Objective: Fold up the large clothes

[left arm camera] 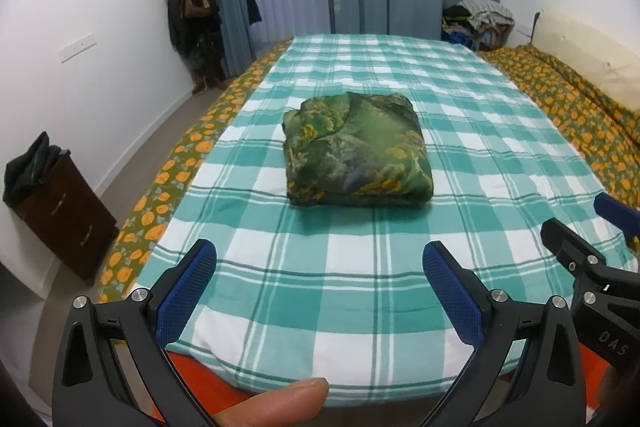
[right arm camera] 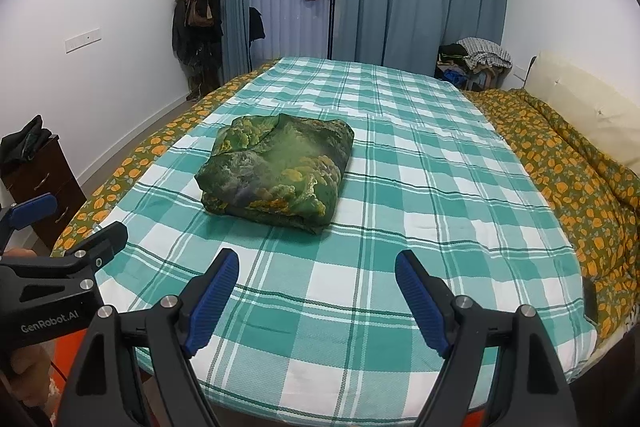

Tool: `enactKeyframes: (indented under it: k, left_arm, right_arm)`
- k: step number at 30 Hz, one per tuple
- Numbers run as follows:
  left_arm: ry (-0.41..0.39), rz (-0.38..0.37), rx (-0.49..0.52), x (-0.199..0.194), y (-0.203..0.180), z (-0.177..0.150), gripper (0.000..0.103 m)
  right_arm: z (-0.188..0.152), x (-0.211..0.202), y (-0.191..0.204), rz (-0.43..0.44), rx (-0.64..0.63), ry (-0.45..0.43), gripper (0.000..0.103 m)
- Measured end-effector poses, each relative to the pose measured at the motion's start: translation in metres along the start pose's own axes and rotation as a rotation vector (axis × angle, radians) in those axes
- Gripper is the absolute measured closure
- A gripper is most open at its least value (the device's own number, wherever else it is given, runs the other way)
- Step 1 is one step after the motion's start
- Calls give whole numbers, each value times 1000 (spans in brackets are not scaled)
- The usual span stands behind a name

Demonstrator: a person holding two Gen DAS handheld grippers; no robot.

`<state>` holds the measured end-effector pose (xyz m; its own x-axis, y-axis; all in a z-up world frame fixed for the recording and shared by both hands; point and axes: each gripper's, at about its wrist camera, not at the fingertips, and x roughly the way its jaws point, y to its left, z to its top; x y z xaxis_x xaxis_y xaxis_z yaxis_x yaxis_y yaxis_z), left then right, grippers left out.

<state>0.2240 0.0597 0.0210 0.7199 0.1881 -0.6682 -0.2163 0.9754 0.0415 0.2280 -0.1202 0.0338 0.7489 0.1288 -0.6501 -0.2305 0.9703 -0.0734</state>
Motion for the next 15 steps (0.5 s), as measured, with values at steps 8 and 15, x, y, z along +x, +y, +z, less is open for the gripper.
enactKeyframes:
  k: [8,15]
  left_arm:
    - [4,-1,-1,1,0,-1,1]
    - [6,-2,2,1,0,-1,1]
  right_arm:
    - [1,-2,-1,-9,-3,-3,21]
    - [1,-2,0,-12,-3,-2,21]
